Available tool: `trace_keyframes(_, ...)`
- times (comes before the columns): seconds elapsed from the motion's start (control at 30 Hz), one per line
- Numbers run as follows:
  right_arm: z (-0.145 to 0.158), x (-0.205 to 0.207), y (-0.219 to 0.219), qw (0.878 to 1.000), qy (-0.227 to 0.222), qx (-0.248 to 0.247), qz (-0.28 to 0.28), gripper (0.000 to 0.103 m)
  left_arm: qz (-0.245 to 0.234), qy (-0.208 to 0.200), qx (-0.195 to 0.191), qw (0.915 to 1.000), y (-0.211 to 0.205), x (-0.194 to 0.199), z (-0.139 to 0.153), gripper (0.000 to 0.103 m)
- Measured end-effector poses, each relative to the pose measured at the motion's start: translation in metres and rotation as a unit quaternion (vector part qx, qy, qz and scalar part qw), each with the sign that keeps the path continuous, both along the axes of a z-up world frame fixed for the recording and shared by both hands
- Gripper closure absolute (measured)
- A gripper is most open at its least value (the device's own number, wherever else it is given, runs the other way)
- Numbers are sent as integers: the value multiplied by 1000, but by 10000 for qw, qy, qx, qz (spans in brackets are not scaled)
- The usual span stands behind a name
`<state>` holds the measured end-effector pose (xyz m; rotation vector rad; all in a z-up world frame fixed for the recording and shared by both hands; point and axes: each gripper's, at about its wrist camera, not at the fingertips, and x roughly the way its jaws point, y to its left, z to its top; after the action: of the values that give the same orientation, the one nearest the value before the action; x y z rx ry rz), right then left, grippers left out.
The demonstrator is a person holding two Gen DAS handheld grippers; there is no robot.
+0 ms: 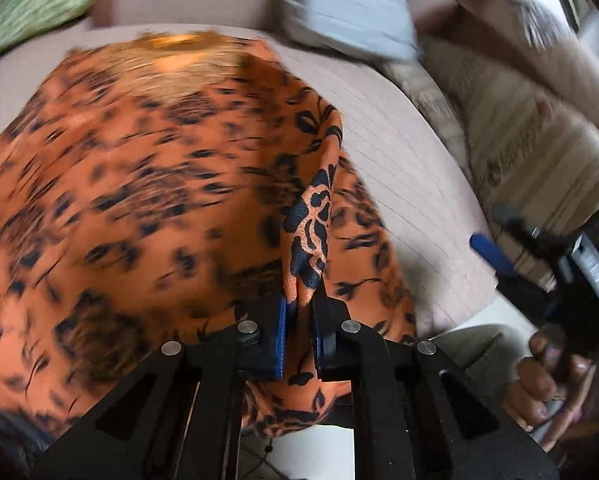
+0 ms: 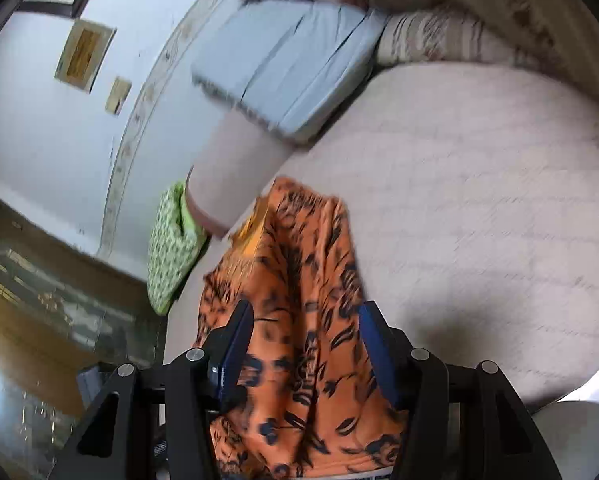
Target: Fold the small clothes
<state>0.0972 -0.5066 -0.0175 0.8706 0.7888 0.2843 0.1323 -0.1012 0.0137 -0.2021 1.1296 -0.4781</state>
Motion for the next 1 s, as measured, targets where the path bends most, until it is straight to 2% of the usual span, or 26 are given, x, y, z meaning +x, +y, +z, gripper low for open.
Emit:
trace_keyframes(0.17, -13, 13, 37, 9981, 290, -56, 542, 49, 525, 466, -339, 9970, 50, 9, -28, 94)
trace_keyframes(0.3, -21, 35, 63, 9936, 557, -140, 969, 49, 604, 835, -973, 9899, 69, 18, -46, 93)
trace_keyframes(0.43, -27, 67, 83, 9873, 866, 144, 1323, 49, 453, 694, -1068, 9908, 68, 18, -46, 92)
trace_keyframes(0.57, -50, 97, 108, 9823, 1236, -480, 1322, 50, 424, 718, -1125, 9901, 66, 22, -55, 92)
trace_keyframes(0.67, -70, 101, 117, 9786, 1431, -347, 1435, 61, 382, 681, -1214, 9895, 72, 25, -57, 92)
trace_keyframes(0.73, -75, 105, 129, 9717, 1530, -875, 1571, 81, 296, 652, -1233, 9898, 72, 29, -50, 94)
trace_keyframes(0.77, -72, 106, 136, 9676, 1477, -1266, 1608, 98, 286, 626, -1257, 9897, 73, 29, -41, 95)
trace_keyframes(0.83, -61, 101, 139, 9701, 1242, -1323, 1611, 98, 308, 680, -1577, 9847, 83, 27, -17, 95)
trace_keyframes(0.9, -34, 89, 137, 9759, 772, -1211, 1643, 98, 263, 612, -1683, 9835, 92, 24, 8, 96)
trace_keyframes(0.93, -24, 83, 137, 9776, 560, -1191, 1641, 98, 236, 452, -1538, 9868, 97, 21, 24, 95)
trace_keyframes(1.0, -21, 80, 138, 9793, 479, -977, 1709, 98, 131, 490, -1223, 9912, 99, 22, 28, 95)
